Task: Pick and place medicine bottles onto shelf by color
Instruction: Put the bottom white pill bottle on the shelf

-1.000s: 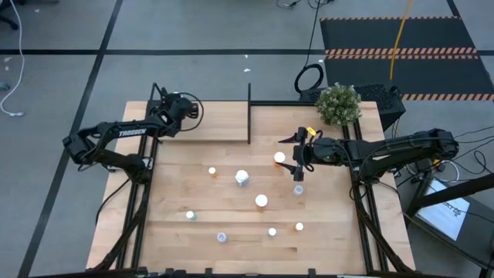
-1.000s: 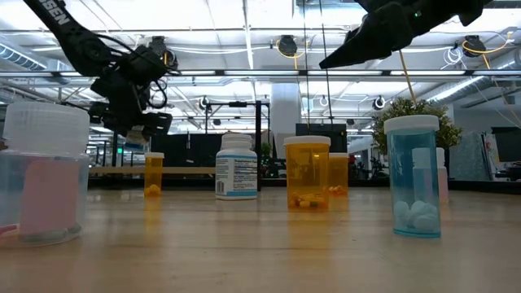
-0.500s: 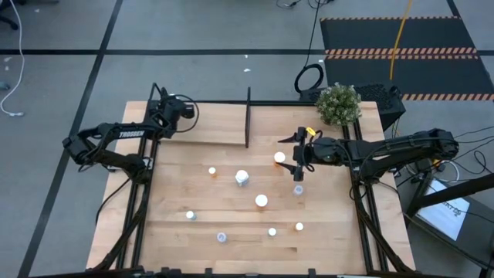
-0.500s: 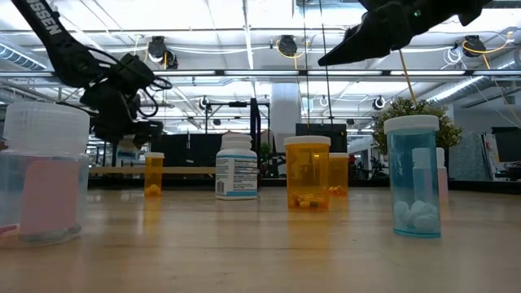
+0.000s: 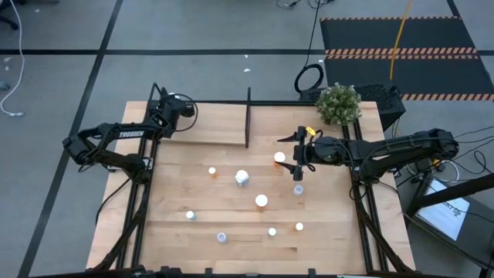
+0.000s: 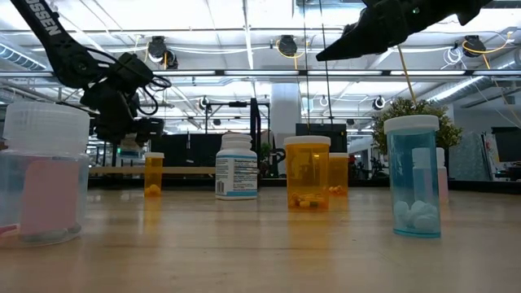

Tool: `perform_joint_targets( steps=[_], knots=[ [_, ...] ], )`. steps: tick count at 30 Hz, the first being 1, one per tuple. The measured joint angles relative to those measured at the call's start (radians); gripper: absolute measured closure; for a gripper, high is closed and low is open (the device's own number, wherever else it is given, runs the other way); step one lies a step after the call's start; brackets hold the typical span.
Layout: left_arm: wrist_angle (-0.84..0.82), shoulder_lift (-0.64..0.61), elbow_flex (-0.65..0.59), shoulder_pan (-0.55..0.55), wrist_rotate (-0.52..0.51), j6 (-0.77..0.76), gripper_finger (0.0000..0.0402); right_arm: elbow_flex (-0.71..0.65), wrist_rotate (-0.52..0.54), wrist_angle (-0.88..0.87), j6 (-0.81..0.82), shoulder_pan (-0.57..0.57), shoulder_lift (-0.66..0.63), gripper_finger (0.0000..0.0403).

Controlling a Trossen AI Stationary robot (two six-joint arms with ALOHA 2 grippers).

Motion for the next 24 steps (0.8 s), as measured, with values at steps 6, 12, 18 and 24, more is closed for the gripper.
perform_joint_targets(
  steps=[6, 12, 18, 24],
  knots=[
    [0.004, 0.002, 0.000, 0.006, 0.032, -0.038, 0.0169, 0.000, 0.000, 0.001, -0.001, 0.000, 0.000, 0.0054],
    [0.098, 0.096, 0.000, -0.022, 0.045, -0.028, 0.0169, 0.000, 0.000, 0.004, -0.005, 0.000, 0.000, 0.0054],
    [0.184, 0.172, 0.006, -0.020, 0.031, 0.014, 0.0169, 0.000, 0.000, 0.003, -0.004, 0.000, 0.000, 0.0054],
    [0.188, 0.173, 0.007, -0.020, 0.004, 0.022, 0.0169, 0.000, 0.001, -0.011, -0.009, 0.000, 0.000, 0.0054]
  ],
)
